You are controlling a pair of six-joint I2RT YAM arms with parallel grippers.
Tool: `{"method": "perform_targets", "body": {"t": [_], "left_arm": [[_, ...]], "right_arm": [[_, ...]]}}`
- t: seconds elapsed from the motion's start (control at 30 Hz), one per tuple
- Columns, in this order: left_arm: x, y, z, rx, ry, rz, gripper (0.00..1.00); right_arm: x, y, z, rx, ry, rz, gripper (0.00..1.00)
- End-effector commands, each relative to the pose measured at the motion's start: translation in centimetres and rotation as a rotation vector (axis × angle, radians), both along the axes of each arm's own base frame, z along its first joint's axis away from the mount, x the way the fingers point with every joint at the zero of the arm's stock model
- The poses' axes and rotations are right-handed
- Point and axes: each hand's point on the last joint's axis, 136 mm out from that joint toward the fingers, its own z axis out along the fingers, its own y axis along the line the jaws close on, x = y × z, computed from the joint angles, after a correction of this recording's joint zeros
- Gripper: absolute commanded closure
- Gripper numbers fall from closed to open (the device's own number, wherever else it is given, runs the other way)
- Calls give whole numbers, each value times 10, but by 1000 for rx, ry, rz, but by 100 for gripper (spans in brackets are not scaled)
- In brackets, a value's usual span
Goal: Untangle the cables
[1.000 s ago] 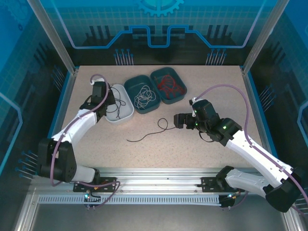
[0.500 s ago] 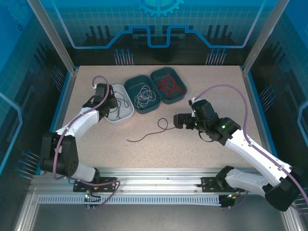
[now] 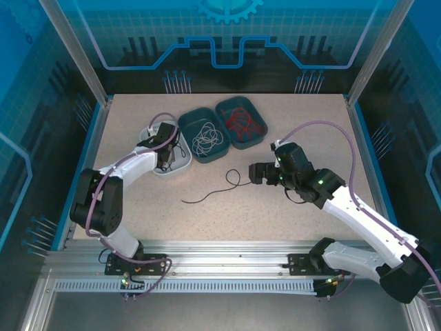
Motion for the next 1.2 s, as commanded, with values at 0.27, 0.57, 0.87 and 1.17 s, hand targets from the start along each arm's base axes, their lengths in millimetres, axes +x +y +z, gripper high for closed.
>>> {"method": "perform_targets", "body": {"t": [0.27,0.57,0.87,1.17], "left_arm": [[27,0,-2,90,25,-8,86],[39,-10,-14,60,78,-24,70],[30,-17,12,-8,41,-46,42],[18,-22,68,-75,-83,-79,30]], "right_arm": [[-2,-12,0,-4,-4,-41,0],[-5,-16,1,-7,-12,-52,0],[-5,-16,0,-11,-7,-52,0],[-4,-15,-1,-2,-8,-53,0]]}}
